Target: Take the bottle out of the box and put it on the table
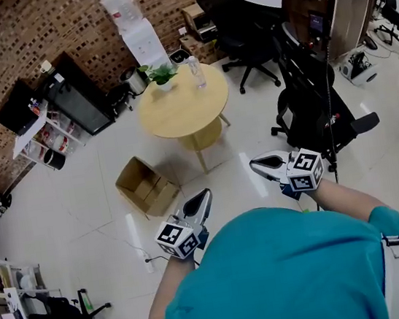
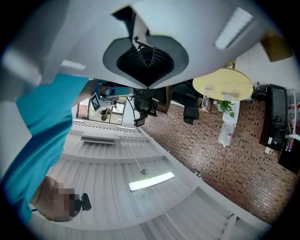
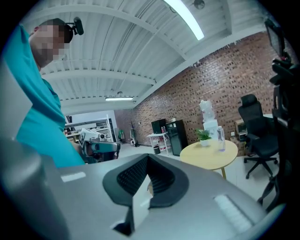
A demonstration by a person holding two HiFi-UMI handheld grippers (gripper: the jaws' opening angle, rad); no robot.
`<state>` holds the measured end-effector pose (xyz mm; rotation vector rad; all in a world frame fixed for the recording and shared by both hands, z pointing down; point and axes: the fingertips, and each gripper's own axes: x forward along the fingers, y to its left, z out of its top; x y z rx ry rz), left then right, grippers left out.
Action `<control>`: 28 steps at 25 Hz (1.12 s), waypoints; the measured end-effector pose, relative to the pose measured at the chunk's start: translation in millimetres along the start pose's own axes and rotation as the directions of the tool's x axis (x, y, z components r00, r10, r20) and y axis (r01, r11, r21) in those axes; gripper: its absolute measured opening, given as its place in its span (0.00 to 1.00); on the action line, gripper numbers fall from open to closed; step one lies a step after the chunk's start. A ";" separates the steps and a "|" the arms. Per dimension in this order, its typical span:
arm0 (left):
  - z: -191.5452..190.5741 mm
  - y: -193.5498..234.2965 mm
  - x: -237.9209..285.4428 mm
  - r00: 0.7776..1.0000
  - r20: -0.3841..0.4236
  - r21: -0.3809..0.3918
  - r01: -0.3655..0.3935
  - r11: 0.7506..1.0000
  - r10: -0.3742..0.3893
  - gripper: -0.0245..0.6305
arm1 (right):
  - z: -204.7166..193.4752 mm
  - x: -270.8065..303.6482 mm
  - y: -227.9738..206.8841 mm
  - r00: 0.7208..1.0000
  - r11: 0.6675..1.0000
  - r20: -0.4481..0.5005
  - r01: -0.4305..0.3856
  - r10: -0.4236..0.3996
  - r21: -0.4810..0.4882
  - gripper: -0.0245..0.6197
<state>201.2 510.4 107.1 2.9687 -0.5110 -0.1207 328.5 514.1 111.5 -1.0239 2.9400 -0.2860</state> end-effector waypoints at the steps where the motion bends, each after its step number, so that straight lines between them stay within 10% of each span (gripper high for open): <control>1: 1.3 1.3 1.2 1.000 0.000 0.003 0.000 1.000 0.000 0.04 | 0.8 0.7 -1.7 1.000 1.000 -0.001 -0.002 0.002 -0.003 0.04; 28: -4.6 8.5 0.7 1.000 0.001 0.003 -0.010 1.000 0.010 0.04 | -5.6 7.8 -3.6 0.999 0.998 -0.022 -0.030 0.029 -0.052 0.04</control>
